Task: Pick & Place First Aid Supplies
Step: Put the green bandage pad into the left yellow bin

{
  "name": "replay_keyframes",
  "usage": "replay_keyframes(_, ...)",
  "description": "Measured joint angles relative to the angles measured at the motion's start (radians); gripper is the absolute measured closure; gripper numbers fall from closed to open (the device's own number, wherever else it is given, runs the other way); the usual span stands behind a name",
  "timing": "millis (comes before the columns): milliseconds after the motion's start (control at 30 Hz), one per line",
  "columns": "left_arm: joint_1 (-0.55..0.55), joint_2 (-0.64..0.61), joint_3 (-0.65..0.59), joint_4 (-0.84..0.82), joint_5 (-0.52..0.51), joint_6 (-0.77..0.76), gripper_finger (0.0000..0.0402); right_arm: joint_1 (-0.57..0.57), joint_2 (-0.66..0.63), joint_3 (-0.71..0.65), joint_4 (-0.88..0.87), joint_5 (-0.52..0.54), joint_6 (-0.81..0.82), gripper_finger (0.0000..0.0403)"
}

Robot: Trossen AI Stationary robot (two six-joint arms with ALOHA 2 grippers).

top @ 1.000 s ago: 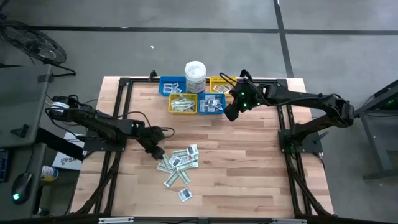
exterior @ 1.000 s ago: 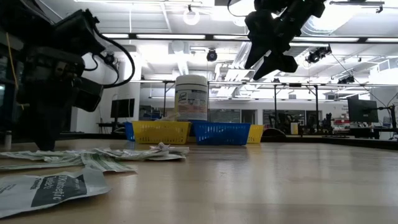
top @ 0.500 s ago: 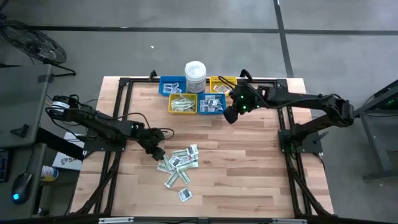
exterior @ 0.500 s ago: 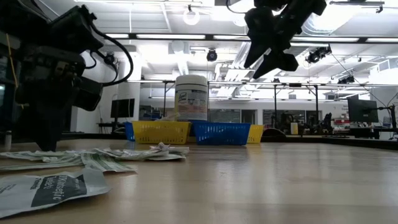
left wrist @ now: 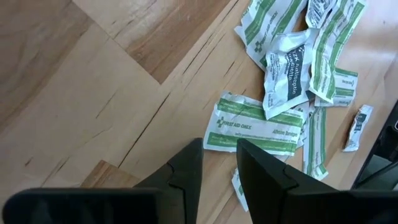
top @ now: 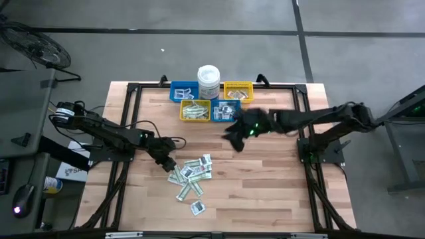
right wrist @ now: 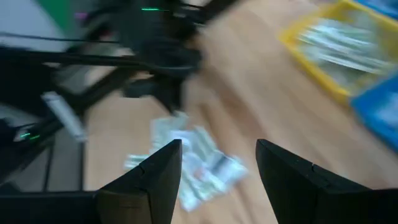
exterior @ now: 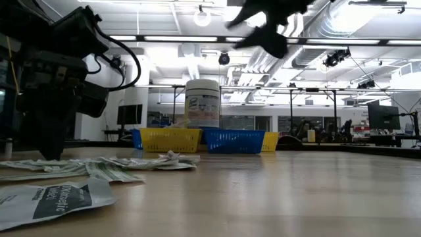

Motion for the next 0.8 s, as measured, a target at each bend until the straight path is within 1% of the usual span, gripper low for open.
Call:
replay_keyframes(133,0.000,0.000,0.000,0.000,0.000,0.012,0.0298,0.093,0.109,0.000,0.190,0.010,-0.052,0.0210)
replay_keyframes(233,0.000,0.000,0.001,0.000,0.001,0.019,0.0298,0.138,0.193,0.000,0.291,0.036,-0.063,0.0233)
replay_keyframes(367,0.000,0.000,0.001,0.000,0.002,0.019,0.0298,0.168,0.287,-0.002,0.401,0.053,-0.065,0.0284)
replay_keyframes(600,0.000,0.000,0.002,0.001,0.003,0.035,0.0298,0.193,0.383,-0.002,0.571,0.082,-0.074,0.0387)
replay_keyframes(633,0.000,0.000,0.002,0.000,0.003,0.039,0.0298,0.196,0.396,-0.002,0.600,0.083,-0.081,0.0394)
replay_keyframes(700,0.000,0.000,0.002,0.001,0.004,0.044,0.0298,0.204,0.421,0.005,0.644,0.097,-0.090,0.0396)
replay_keyframes(800,0.000,0.000,0.002,0.002,0.006,0.044,0.0298,0.219,0.463,0.056,0.639,0.094,-0.148,0.0400)
